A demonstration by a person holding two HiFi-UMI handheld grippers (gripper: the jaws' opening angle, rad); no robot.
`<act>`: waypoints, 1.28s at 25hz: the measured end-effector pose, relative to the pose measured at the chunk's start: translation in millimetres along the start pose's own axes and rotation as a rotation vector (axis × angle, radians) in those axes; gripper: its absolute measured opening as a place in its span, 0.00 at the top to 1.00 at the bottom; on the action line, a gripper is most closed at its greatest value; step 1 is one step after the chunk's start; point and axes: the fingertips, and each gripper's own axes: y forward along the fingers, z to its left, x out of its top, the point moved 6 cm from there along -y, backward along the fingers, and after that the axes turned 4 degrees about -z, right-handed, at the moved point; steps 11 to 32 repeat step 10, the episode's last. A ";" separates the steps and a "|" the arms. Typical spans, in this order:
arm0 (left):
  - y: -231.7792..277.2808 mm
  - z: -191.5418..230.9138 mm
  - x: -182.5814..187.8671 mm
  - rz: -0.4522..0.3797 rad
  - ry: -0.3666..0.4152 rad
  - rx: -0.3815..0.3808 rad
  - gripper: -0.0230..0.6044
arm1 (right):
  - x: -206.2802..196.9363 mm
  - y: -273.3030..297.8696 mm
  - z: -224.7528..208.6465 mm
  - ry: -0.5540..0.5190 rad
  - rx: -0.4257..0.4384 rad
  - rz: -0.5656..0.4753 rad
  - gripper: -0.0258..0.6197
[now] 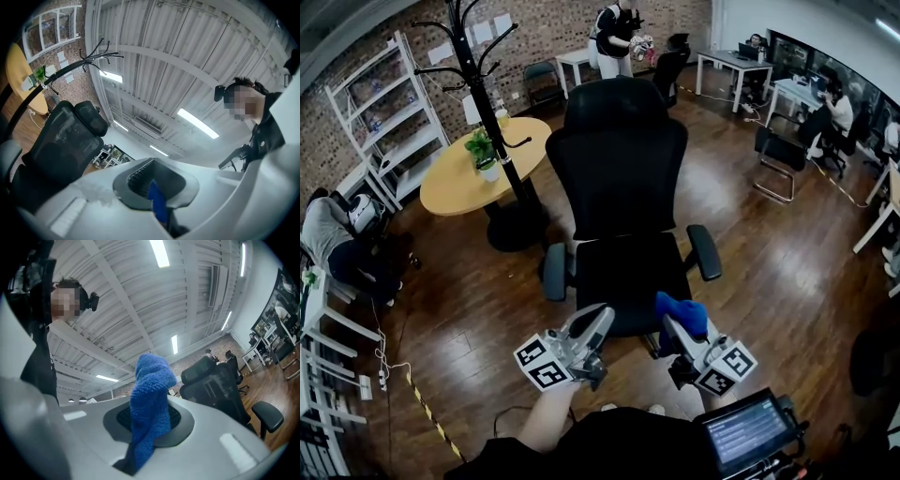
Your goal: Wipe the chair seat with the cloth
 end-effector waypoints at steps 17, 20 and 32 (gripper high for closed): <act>1.3 4.3 6.9 -0.015 0.001 0.011 0.98 | 3.2 3.8 -1.5 0.001 0.000 -0.011 0.89; 1.3 4.3 6.9 -0.015 0.001 0.011 0.98 | 3.2 3.8 -1.5 0.001 0.000 -0.011 0.89; 1.3 4.3 6.9 -0.015 0.001 0.011 0.98 | 3.2 3.8 -1.5 0.001 0.000 -0.011 0.89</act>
